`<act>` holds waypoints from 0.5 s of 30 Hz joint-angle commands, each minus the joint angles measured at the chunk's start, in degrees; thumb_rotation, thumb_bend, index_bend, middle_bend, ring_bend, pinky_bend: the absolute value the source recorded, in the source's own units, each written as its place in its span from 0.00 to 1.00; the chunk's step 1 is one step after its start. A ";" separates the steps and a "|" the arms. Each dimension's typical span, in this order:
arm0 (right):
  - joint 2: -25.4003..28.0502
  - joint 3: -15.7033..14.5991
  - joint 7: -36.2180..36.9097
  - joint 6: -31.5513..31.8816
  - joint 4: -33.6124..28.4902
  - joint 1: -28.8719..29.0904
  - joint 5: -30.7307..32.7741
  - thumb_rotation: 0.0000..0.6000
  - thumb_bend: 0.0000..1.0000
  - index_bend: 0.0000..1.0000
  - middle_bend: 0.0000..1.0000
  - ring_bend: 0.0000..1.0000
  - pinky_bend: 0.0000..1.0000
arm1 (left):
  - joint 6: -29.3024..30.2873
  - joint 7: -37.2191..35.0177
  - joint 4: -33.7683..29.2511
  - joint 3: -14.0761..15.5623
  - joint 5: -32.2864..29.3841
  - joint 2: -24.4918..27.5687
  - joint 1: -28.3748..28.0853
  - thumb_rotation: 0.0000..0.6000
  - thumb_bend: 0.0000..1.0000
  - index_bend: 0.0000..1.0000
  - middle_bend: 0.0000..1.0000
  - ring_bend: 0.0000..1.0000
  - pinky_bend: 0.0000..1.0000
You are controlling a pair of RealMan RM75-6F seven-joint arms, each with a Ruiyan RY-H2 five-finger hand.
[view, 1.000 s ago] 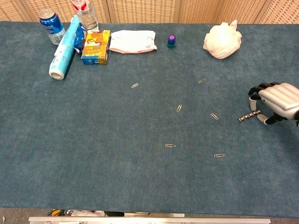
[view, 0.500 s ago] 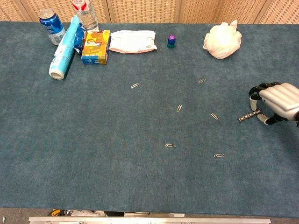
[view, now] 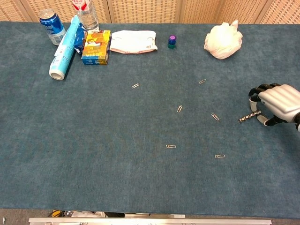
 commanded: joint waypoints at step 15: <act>-0.62 0.35 -0.60 1.03 0.52 -0.42 -0.08 1.00 0.33 0.61 0.23 0.14 0.18 | -0.03 -0.21 0.17 -0.03 0.00 -0.05 0.05 1.00 0.07 0.43 0.48 0.37 0.49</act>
